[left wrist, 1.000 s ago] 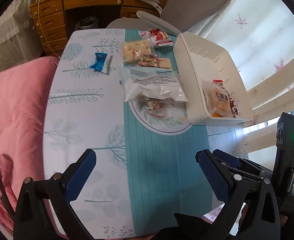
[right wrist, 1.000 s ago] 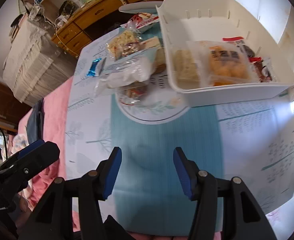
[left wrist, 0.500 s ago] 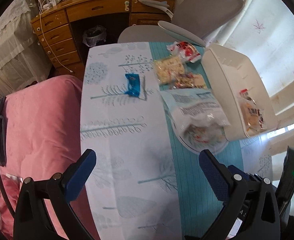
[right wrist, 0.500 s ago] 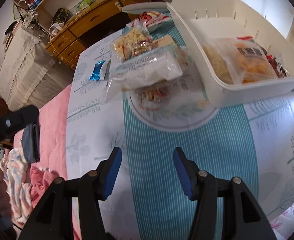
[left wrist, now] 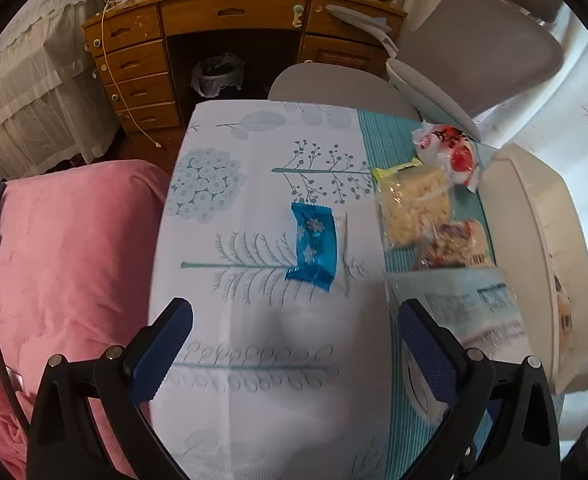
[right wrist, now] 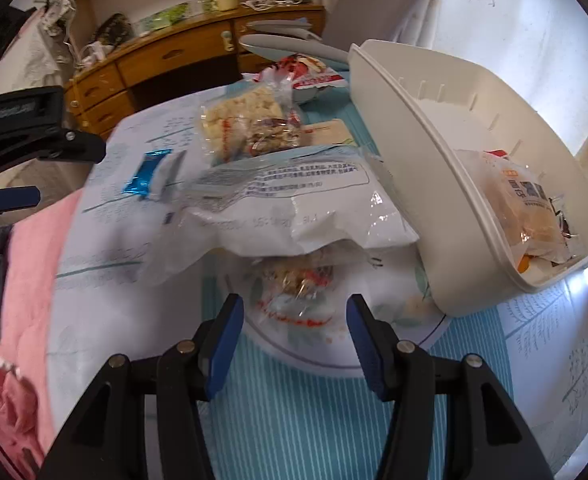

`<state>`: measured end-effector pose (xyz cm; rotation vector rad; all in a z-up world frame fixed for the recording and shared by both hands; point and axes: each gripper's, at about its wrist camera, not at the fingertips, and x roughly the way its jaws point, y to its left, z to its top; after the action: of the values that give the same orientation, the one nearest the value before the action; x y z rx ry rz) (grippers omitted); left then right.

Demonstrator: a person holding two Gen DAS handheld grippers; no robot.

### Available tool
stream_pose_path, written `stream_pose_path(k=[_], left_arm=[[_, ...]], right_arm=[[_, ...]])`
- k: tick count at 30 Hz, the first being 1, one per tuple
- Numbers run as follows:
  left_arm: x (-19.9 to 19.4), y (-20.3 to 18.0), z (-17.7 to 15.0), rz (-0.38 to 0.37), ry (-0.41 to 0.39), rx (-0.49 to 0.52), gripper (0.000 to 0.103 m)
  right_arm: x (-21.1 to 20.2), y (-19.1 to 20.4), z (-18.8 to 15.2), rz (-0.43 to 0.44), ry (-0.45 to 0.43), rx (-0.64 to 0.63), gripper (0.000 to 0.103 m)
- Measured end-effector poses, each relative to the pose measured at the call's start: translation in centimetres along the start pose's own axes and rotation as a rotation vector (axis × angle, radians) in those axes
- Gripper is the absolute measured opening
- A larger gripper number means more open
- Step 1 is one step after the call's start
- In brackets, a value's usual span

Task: Organize snacks
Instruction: 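Grasp the blue wrapped candy with the left gripper while the right grasps the clear nut bag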

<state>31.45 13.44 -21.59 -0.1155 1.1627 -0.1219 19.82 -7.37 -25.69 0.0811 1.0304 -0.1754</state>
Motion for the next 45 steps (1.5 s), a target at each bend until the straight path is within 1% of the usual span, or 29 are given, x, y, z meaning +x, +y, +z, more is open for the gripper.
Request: stream_pose_path(k=[2, 4, 6, 7, 11, 13, 15, 16, 17, 19, 20, 21, 23, 25, 29, 31, 32, 35, 41, 45], left_arm=[[1.6, -0.1, 0.6, -0.016, 0.004, -0.011, 0.102], [3.1, -0.4, 1.2, -0.021, 0.007, -0.020, 0.101], [4.4, -0.4, 1.7, -0.010, 0.014, -0.029, 0.096], [5.1, -0.4, 1.9, -0.001, 0.021, -0.038, 0.096], [7.2, 0.0, 2.5, -0.011, 0.031, -0.064, 0.096], [8.2, 0.0, 2.6, -0.008, 0.041, -0.066, 0.094], [9.0, 0.0, 2.6, -0.010, 0.051, -0.065, 0.088], [9.2, -0.1, 2.6, -0.001, 0.048, -0.063, 0.085], [9.3, -0.4, 2.6, 0.011, 0.030, -0.050, 0.080], [9.5, -0.8, 2.7, 0.024, 0.024, -0.038, 0.079], [9.6, -0.9, 2.8, 0.029, 0.019, -0.031, 0.077], [9.5, -1.2, 2.8, 0.037, 0.012, -0.025, 0.071], [9.2, -1.2, 2.8, 0.046, 0.001, -0.018, 0.064], [9.1, -1.2, 2.8, 0.041, -0.007, -0.026, 0.057], [8.8, -0.9, 2.8, 0.031, -0.028, -0.047, 0.041], [8.6, -0.7, 2.7, 0.026, -0.035, -0.061, 0.038], [8.4, -0.6, 2.5, 0.029, -0.038, -0.066, 0.035], [8.5, 0.0, 2.4, 0.008, -0.038, -0.084, 0.035], [8.0, 0.6, 1.7, 0.008, -0.033, -0.102, 0.034], [7.4, 1.2, 1.0, -0.002, -0.016, -0.137, 0.034]], right_arm=[[0.6, 0.4, 0.2, -0.012, -0.003, -0.009, 0.054], [1.3, 0.8, 0.2, 0.002, 0.004, -0.023, 0.054], [2.2, 1.3, 0.2, -0.009, 0.022, -0.040, 0.054], [2.5, 1.5, 0.2, -0.014, 0.025, -0.041, 0.054], [3.0, 1.6, 0.2, -0.060, -0.023, -0.042, 0.054], [3.2, 1.3, 0.2, -0.079, -0.042, -0.040, 0.054], [3.6, 1.0, 0.2, -0.093, -0.043, -0.031, 0.054], [3.9, 0.9, 0.3, -0.097, -0.045, -0.030, 0.054], [3.9, 0.8, 0.3, -0.100, -0.061, -0.029, 0.054], [3.9, 0.8, 0.4, -0.108, -0.078, -0.036, 0.054], [3.9, 0.8, 0.4, -0.105, -0.082, -0.031, 0.054], [3.9, 0.7, 0.4, -0.103, -0.084, -0.026, 0.054], [3.9, 0.6, 0.3, -0.099, -0.088, -0.021, 0.053], [3.8, 0.6, 0.3, -0.089, -0.093, -0.018, 0.052], [3.7, 0.3, 0.3, -0.074, -0.095, -0.010, 0.051], [3.7, 0.2, 0.2, -0.067, -0.095, -0.010, 0.050], [3.7, 0.2, 0.3, -0.063, -0.094, -0.010, 0.050], [3.7, 0.0, 0.3, -0.053, -0.091, -0.008, 0.050], [3.5, -0.2, 0.2, -0.036, -0.076, 0.002, 0.050], [3.4, -0.4, 0.0, -0.028, -0.071, 0.000, 0.049]])
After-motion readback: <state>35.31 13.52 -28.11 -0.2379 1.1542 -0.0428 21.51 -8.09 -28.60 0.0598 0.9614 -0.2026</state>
